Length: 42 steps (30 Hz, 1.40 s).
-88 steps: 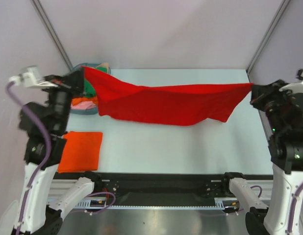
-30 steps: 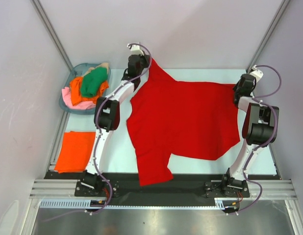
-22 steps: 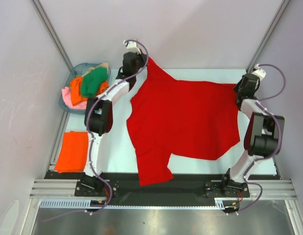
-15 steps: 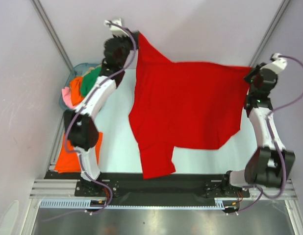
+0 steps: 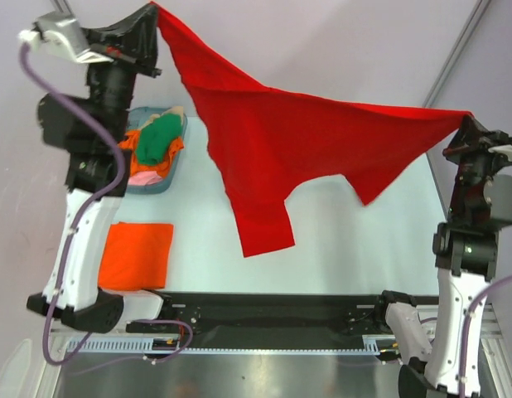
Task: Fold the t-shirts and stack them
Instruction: Flatten the tshirt out
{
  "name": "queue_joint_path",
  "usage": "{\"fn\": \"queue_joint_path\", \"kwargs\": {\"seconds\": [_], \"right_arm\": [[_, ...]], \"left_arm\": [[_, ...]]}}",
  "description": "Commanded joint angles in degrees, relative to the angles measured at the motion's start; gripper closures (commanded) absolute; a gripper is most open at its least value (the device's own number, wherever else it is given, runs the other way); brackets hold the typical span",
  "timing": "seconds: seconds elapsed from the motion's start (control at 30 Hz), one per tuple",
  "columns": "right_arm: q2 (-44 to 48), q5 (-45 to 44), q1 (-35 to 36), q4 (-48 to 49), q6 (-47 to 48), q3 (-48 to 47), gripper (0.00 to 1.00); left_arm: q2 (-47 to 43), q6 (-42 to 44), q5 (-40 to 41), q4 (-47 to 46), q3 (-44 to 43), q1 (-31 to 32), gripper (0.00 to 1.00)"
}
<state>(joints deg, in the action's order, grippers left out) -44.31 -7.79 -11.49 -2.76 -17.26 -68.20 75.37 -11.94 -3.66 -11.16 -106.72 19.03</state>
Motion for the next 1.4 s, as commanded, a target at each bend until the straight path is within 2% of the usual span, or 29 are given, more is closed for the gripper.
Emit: {"fn": "queue_joint_path", "kwargs": {"seconds": [0.0, 0.23, 0.43, 0.57, 0.8, 0.93, 1.1, 1.3, 1.33, 1.37], "right_arm": [[4.57, 1.02, -0.20, -5.75, 1.52, -4.74, 1.00], [8.89, 1.55, -0.20, -8.31, 2.75, -10.71, 1.00], [9.07, 1.73, -0.20, -8.66, 3.46, -11.95, 1.00], [7.50, 0.94, -0.20, -6.30, 3.46, -6.79, 1.00], [0.48, -0.38, -0.20, 1.53, 0.30, 2.63, 1.00], [-5.07, -0.73, -0.20, 8.11, -1.37, 9.03, 1.00], [-12.62, -2.57, -0.12, 14.18, -0.85, 12.47, 1.00], [-29.84, -5.48, -0.47, 25.69, 1.61, 15.64, 1.00], [-33.00, -5.74, -0.82, 30.14, 1.61, 15.91, 1.00], [-38.60, -5.31, -1.25, 31.23, 1.35, 15.56, 1.00]], "left_arm": [[-5.49, 2.54, -0.82, 5.00, -2.97, 0.05, 1.00], [-11.39, 4.21, 1.28, 6.67, -6.13, 0.05, 1.00], [-7.88, 6.14, 3.04, 7.82, -12.72, 0.05, 1.00], [-3.67, 6.06, 3.05, 6.59, -13.26, 0.05, 1.00], [8.63, 5.97, 2.34, 7.03, -11.67, -1.18, 1.00], [18.39, 3.16, 0.06, 5.10, -11.41, -4.43, 1.00], [35.08, 3.69, -1.44, 3.78, -17.28, -5.05, 1.00], [53.52, -1.23, -3.98, -0.79, -24.76, -5.23, 1.00], [55.56, -2.20, -3.99, -1.23, -25.99, -5.23, 1.00], [58.02, -4.29, -4.07, -2.28, -28.61, -5.23, 1.00]]}}
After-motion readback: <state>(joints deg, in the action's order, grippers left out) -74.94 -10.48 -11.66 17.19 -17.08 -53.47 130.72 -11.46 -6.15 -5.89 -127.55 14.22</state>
